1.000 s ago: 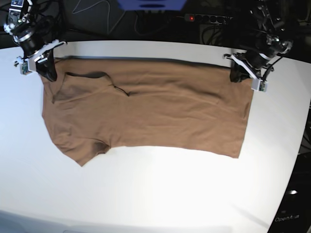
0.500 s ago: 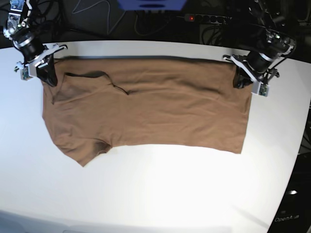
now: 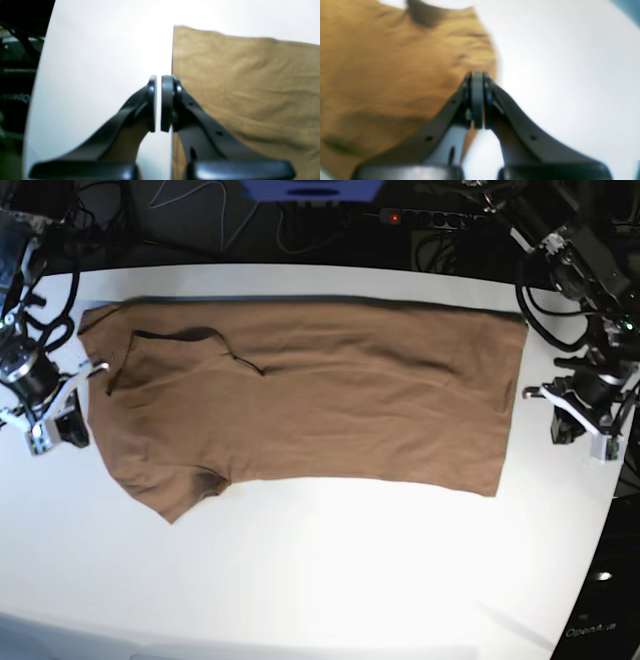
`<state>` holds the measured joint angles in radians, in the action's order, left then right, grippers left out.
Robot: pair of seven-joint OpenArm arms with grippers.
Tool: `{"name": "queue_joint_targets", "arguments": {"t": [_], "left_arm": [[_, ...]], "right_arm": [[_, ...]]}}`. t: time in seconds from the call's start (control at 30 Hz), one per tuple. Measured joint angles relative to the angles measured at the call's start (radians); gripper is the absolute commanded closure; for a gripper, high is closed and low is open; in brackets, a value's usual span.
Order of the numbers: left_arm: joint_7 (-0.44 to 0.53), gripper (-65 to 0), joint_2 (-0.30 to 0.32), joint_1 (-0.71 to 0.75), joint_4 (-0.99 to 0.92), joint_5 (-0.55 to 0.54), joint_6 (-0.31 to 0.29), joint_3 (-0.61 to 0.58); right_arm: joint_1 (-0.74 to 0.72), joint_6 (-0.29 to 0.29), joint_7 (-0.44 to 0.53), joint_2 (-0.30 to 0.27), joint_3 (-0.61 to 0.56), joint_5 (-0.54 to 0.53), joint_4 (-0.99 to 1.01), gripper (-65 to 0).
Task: Fold the T-shirt properly
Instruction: 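Move both grippers around the shirt to its hem-side corners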
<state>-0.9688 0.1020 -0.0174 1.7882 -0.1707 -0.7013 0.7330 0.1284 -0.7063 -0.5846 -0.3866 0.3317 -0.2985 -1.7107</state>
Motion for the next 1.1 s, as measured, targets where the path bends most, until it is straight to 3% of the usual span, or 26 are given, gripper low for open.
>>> {"name": "queue_joint_targets", "arguments": {"t": [0.1,0.23,0.33,0.47,0.57,0.63,0.73,0.83,0.87,1.1], "left_arm": [[0.008,-3.3,0.066,-0.064,-0.087,0.092,0.009,-0.132],[0.010,-3.5,0.072,-0.156,-0.306,0.195,-0.005,-0.277],[0.014,-3.6,0.070,-0.230,-0.464,0.273,-0.001,-0.299],[0.016,-3.7,0.074,-0.343,-0.589,0.278,0.002,-0.293],[0.014,-4.8,0.081,-0.402,-0.616,0.274,-0.001,-0.291],[0.011,-10.7,0.082,-0.436,-0.642,0.280,0.002,-0.291],[0.008,-26.8,0.084,-0.491,-0.710,0.282,0.002,-0.291],[0.014,-41.0,0.085,-0.524,-0.762,0.275,0.002,-0.291],[0.015,-43.0,0.093,-0.529,-0.784,0.264,0.002,-0.293],[0.061,-41.1,0.109,-0.589,-0.982,0.277,0.006,-0.291]], "right_arm": [[-0.175,0.006,-0.117,-0.018,0.001,-0.010,0.064,-0.7],[-0.354,0.014,-0.229,-0.049,-0.075,-0.003,0.218,-0.7],[-0.468,0.011,-0.227,-0.054,-0.170,-0.005,0.376,-0.9],[-0.585,0.004,-0.228,-0.043,-0.257,0.049,0.552,-1.5],[-0.632,0.008,-0.192,-0.047,-0.296,0.094,0.605,-9.1],[-0.657,0.008,-0.169,-0.048,-0.324,0.103,0.637,-17.6],[-0.683,0.007,-0.163,-0.045,-0.353,0.107,0.679,-29.9],[-0.691,0.008,-0.159,-0.046,-0.360,0.105,0.679,-36.6],[-0.691,0.007,-0.159,-0.051,-0.361,0.105,0.679,-37.3],[-0.688,0.007,-0.158,-0.064,-0.360,0.105,0.679,-37.4]]}}
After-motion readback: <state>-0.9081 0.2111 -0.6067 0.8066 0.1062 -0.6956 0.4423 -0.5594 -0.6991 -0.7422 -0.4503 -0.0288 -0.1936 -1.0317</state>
